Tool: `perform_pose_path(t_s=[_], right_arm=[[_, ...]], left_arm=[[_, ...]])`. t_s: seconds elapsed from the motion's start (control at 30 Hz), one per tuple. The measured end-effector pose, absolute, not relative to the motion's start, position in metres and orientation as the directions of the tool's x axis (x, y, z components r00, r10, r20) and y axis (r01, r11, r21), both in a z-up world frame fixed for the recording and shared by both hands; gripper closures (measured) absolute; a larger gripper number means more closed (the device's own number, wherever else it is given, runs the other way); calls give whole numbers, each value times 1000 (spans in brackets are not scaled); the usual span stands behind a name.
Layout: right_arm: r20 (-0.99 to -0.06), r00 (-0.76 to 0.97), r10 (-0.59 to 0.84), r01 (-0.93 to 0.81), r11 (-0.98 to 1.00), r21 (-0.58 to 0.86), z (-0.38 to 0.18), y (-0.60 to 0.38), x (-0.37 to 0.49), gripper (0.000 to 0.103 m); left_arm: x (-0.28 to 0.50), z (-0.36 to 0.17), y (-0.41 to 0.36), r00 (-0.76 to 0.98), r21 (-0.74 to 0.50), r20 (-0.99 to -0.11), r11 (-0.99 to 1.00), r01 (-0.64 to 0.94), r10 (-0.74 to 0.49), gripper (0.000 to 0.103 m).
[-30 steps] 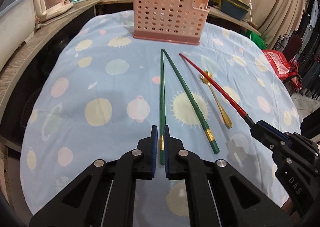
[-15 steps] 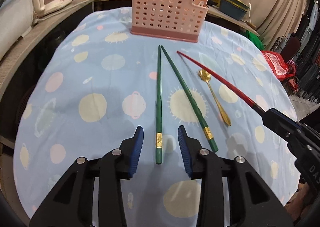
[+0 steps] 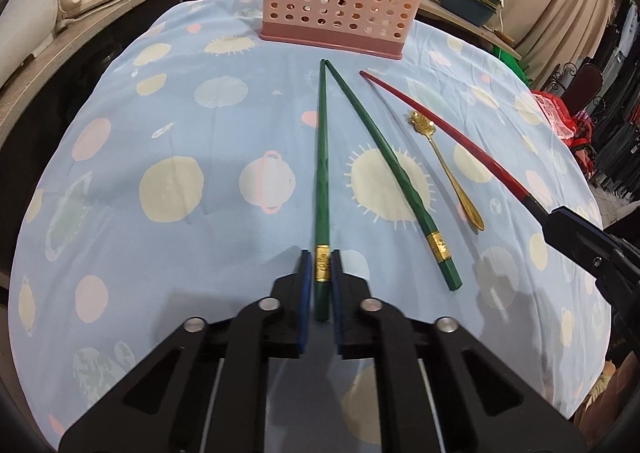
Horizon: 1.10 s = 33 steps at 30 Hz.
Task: Organize utensils
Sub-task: 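Lift the red and green chopsticks and lower them into the pink holder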
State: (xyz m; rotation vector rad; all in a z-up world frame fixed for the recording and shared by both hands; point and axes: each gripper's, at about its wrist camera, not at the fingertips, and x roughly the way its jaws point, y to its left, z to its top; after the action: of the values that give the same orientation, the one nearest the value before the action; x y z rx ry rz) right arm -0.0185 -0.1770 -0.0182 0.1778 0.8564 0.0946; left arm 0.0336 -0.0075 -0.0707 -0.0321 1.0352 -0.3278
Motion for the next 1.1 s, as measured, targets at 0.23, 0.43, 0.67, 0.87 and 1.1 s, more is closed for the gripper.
perform_pose_path(t_s=[0.23, 0.43, 0.67, 0.87, 1.1], right_arm=[[-717, 681, 150, -13, 981, 193, -5, -179, -22, 96], [-675, 723, 146, -15, 981, 196, 23, -182, -19, 96], [-624, 764, 162, -26, 975, 222, 63, -189, -2, 96], [-562, 813, 154, -36, 976, 215, 103, -195, 19, 96], [-513, 843, 160, -58, 976, 209, 137, -196, 50, 96]], left_arm=[[30, -52, -2, 486, -186, -824, 949, 255, -291, 96], [31, -5, 9, 553, -201, -772, 945, 257, -314, 96], [45, 46, 12, 628, -189, -710, 945, 268, -320, 96], [71, 82, 7, 675, -184, -662, 944, 275, -326, 96], [99, 128, 1, 739, -156, -589, 943, 294, -327, 96]])
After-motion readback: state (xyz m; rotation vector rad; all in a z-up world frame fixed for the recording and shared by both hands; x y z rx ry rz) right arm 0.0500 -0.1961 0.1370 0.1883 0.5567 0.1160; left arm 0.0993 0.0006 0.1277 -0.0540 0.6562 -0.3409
